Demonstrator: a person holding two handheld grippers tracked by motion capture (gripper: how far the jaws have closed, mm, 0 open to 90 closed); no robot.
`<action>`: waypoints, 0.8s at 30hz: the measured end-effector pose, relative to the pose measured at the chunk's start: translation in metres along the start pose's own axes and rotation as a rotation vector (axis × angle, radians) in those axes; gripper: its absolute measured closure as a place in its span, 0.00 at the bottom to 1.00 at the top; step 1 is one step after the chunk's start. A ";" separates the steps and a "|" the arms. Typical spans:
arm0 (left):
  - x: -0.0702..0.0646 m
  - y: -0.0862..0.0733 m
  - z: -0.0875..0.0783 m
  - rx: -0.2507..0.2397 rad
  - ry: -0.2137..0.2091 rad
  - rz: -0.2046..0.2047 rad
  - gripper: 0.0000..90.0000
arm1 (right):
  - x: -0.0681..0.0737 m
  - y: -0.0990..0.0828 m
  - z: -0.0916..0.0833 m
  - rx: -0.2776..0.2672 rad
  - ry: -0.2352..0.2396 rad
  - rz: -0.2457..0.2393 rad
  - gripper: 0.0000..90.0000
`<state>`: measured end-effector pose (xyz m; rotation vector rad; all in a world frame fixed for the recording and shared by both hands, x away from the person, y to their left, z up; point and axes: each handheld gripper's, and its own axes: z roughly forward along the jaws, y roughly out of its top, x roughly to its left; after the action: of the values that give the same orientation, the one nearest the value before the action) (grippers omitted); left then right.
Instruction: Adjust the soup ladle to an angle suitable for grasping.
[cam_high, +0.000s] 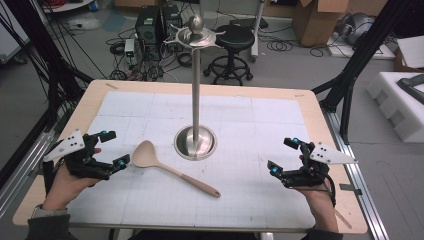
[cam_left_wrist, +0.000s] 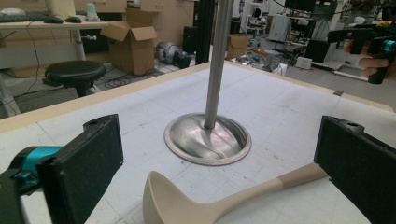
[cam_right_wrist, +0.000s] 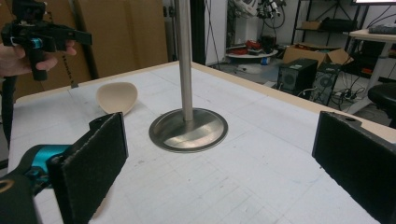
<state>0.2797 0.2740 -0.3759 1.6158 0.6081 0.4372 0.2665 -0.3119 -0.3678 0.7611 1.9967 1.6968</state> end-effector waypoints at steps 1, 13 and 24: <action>-0.001 0.000 0.000 -0.009 -0.014 0.013 0.02 | 0.000 0.000 0.000 0.002 0.001 0.000 0.03; -0.009 0.001 0.008 0.025 -0.022 0.052 0.36 | 0.000 -0.002 0.003 0.015 0.011 0.008 0.03; -0.017 -0.002 0.027 0.101 0.005 0.046 0.96 | 0.001 -0.002 0.005 0.017 0.027 -0.006 0.03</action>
<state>0.2824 0.2424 -0.3803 1.7279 0.6060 0.4499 0.2683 -0.3077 -0.3710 0.7412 2.0319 1.6980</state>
